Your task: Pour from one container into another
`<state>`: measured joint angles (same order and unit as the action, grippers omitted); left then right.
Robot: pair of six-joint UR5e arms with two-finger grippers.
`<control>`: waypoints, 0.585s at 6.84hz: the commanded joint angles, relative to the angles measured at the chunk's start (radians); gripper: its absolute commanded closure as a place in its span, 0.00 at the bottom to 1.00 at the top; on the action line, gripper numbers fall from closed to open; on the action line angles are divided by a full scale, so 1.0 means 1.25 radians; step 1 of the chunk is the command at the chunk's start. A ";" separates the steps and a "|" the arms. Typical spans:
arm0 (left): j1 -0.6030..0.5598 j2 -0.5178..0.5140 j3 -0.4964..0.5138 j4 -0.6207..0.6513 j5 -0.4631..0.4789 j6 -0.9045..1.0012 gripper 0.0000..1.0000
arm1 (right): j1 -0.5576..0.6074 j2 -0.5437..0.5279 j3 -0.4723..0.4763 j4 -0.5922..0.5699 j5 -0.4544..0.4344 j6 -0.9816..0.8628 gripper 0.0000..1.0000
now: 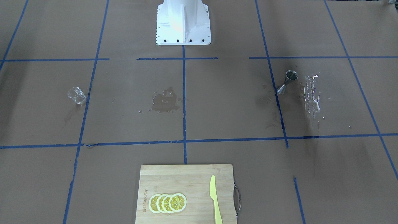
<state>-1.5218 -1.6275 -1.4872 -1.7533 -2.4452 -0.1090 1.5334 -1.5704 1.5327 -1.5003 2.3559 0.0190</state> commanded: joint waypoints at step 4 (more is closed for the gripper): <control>0.000 -0.001 -0.007 0.002 -0.002 -0.001 0.00 | 0.024 -0.018 0.065 -0.033 0.008 -0.008 0.00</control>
<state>-1.5217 -1.6286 -1.4900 -1.7526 -2.4460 -0.1104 1.5623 -1.6087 1.6071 -1.5434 2.3734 0.0099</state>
